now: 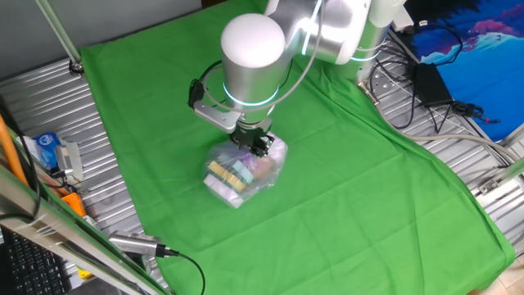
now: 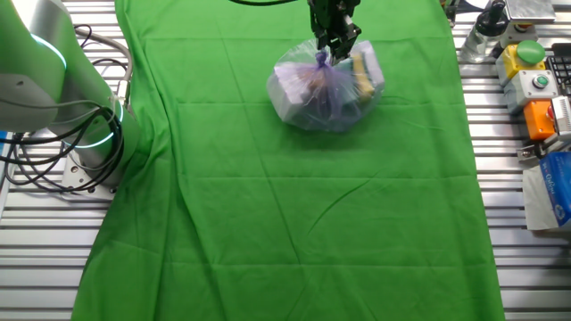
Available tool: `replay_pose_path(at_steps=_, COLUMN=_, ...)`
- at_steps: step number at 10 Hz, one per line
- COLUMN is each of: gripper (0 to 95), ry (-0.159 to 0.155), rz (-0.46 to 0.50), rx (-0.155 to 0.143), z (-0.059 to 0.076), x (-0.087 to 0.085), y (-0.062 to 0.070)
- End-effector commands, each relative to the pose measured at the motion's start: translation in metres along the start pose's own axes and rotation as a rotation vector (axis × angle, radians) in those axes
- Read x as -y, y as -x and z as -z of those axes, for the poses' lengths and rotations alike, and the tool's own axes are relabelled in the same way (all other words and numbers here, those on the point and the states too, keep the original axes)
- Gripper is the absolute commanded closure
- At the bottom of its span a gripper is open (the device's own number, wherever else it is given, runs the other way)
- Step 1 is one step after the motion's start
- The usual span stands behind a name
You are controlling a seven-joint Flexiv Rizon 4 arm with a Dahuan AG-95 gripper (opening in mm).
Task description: Pick up a bag of things
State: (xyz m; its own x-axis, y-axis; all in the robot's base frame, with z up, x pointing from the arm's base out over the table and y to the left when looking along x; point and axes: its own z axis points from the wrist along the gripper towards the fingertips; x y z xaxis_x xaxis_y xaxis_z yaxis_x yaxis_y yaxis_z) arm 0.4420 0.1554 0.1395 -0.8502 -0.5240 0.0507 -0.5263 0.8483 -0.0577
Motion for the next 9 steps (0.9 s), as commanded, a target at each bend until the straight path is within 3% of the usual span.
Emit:
replay_pose_path(at_steps=1, gripper=57.0, ry=-0.004, rz=-0.002, rx=0.003, z=-0.0033, x=-0.001, y=-0.0026)
replay_pose_path(at_steps=7, gripper=57.0, ry=-0.01, rz=0.007, rx=0.009, z=-0.0105, x=-0.0039, y=-0.0042)
replay_pose_path(at_steps=8, gripper=38.0, ry=-0.01, rz=0.011, rx=0.009, z=-0.0113, x=-0.0052, y=-0.003)
replay_pose_path(at_steps=9, gripper=38.0, ry=-0.011, rz=0.014, rx=0.008, z=-0.0118, x=-0.0058, y=-0.0026)
